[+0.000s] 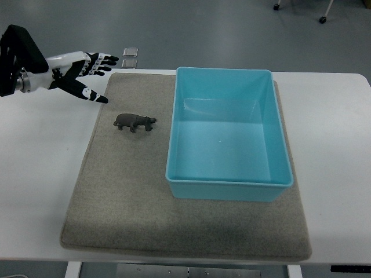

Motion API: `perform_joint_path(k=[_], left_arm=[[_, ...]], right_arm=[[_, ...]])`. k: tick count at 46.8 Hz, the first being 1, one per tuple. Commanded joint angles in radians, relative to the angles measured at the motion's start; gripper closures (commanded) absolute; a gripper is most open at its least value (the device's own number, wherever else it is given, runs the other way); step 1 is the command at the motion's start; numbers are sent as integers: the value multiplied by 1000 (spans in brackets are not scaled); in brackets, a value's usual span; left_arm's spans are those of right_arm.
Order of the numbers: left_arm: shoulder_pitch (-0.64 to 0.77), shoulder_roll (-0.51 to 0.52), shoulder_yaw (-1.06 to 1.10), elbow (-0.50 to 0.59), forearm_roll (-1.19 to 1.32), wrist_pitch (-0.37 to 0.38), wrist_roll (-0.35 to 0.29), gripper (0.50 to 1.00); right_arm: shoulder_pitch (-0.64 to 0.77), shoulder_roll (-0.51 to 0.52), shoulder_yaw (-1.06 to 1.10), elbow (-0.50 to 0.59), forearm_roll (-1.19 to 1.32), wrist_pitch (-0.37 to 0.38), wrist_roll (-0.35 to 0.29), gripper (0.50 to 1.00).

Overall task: Place brown hippo in blue box with left hand
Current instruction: 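Reach the left hand down over the brown hippo, fingers spread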

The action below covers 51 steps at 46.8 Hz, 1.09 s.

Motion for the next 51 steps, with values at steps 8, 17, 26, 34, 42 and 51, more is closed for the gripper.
perform_joint_path(k=[8,17,26,34,42,51], left_arm=[[25,-12,5,-38,322,142,-5,514],[25,-41,11,-36,450,191,-5,516],[24,-101,38,-19,453,220,-5,516],[19,-143,49,7,453,222,-4,519],[14,-158,71,21,453,224,-4,527],[11,-160,86,21,455,224,-4,621]], right_arm=[[0,0,0,0,0,0,0,564],[0,0,0,0,0,0,0,564],[0,0,0,0,0,0,0,564],[0,0,0,0,0,0,0,564],[0,0,1,0,0,0,0,564],[0,0,0,0,0,0,0,564]])
